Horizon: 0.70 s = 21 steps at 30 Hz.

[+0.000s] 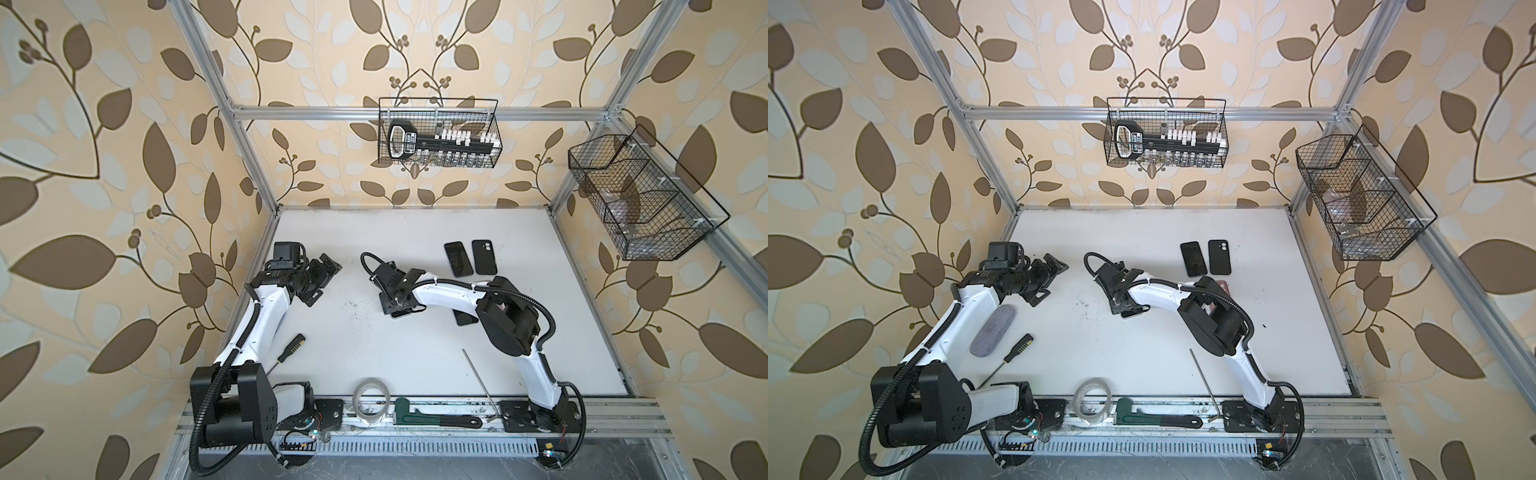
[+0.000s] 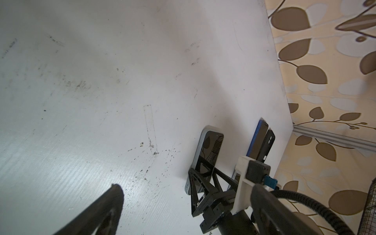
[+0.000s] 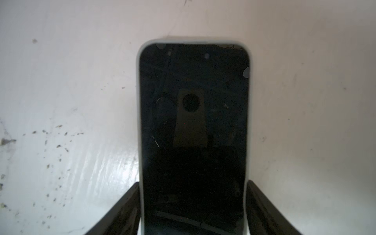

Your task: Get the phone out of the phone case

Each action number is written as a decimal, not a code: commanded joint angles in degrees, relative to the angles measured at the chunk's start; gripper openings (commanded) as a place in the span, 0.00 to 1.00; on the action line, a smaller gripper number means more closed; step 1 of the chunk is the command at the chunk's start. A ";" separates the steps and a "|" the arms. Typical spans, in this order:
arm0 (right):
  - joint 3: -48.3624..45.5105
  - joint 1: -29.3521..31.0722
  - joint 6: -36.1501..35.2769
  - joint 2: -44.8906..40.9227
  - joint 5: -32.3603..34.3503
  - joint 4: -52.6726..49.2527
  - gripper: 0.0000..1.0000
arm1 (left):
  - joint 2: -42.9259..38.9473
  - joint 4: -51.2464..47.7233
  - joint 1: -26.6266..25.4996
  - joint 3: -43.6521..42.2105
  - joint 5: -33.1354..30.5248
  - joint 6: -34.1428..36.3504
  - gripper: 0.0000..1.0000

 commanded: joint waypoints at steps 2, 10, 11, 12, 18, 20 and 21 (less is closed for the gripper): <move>-1.89 -0.88 -0.36 -0.09 -2.05 1.22 0.66 | -0.27 1.26 -0.75 -0.89 0.37 -0.50 0.99; -2.33 -1.30 -1.29 -3.12 -2.67 2.01 0.64 | -0.92 4.82 -2.56 -3.39 2.79 -2.80 0.99; -2.42 -1.39 -1.38 -3.48 -2.83 2.02 0.64 | -0.85 5.41 -2.88 -3.64 3.37 -3.12 0.99; -2.49 -1.53 -1.39 -3.64 -2.93 2.10 0.64 | -0.75 5.97 -3.22 -3.96 3.70 -3.26 0.99; -3.96 -2.12 -1.40 -5.40 -4.25 3.37 0.63 | 0.24 11.78 -5.83 -6.71 6.58 -5.46 0.99; -4.73 -2.30 -1.22 -6.02 -4.92 4.08 0.63 | 1.27 13.43 -6.88 -7.32 7.57 -5.96 0.99; -5.08 -2.56 -1.21 -6.28 -5.34 4.47 0.63 | 1.69 13.95 -7.38 -7.50 7.71 -6.06 0.99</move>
